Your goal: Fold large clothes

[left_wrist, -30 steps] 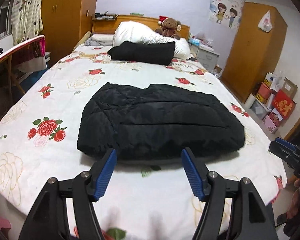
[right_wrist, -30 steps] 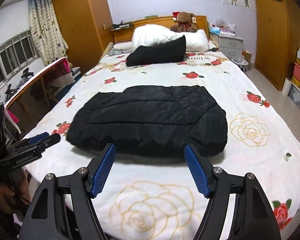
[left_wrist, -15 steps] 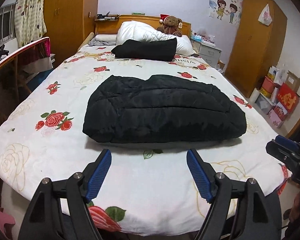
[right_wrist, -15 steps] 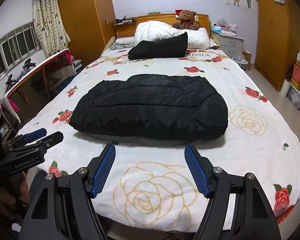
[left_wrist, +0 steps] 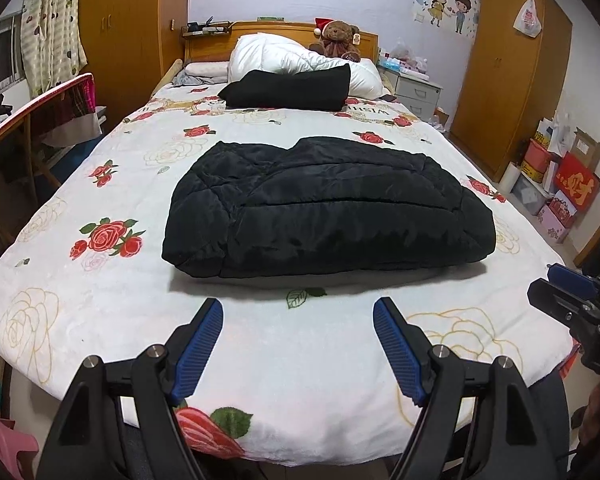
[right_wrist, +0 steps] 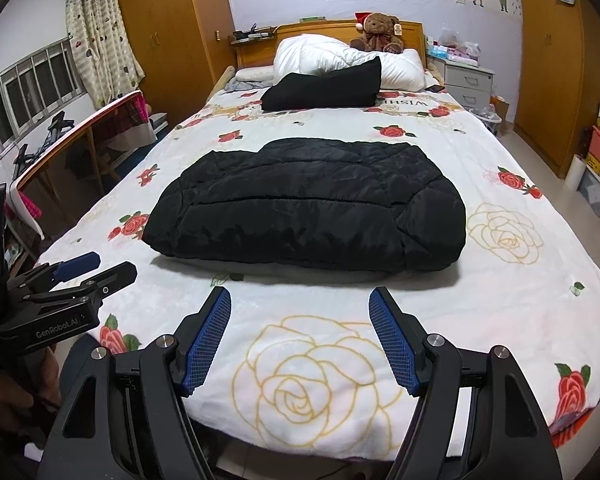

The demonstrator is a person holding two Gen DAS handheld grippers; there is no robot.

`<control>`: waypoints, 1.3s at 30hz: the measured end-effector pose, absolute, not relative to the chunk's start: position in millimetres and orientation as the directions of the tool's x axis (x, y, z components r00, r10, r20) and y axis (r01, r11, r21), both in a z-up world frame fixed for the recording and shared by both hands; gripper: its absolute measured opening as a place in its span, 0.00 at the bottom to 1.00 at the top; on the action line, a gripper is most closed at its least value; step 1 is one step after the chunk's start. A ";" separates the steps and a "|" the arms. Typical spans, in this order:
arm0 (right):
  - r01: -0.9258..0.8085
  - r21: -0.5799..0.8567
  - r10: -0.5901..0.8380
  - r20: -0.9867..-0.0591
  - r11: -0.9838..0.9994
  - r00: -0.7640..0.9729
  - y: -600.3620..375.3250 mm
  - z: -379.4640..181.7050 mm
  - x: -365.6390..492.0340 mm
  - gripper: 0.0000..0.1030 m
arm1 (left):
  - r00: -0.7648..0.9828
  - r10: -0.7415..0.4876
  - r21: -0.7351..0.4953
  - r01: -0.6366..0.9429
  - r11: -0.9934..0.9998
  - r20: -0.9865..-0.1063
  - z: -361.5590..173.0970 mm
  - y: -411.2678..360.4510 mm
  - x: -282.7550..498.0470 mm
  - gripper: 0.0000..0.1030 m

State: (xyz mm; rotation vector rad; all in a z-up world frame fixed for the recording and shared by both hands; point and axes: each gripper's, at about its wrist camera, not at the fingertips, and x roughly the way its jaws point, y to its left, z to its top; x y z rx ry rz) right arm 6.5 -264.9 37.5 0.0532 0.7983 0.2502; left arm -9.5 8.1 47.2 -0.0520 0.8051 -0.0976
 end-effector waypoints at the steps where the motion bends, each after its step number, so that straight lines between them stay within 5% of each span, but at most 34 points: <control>1: -0.202 0.141 0.242 -0.703 0.969 0.669 -264.8 37.4 6.5 0.70 | 0.689 -0.107 -0.082 0.068 0.994 -0.717 47.2 8.1 -9.5 0.77; 39: -0.200 0.141 0.240 -0.712 0.970 0.660 -259.7 35.2 3.6 0.70 | 0.683 -0.117 -0.090 0.076 0.993 -0.721 52.3 11.7 -9.0 0.77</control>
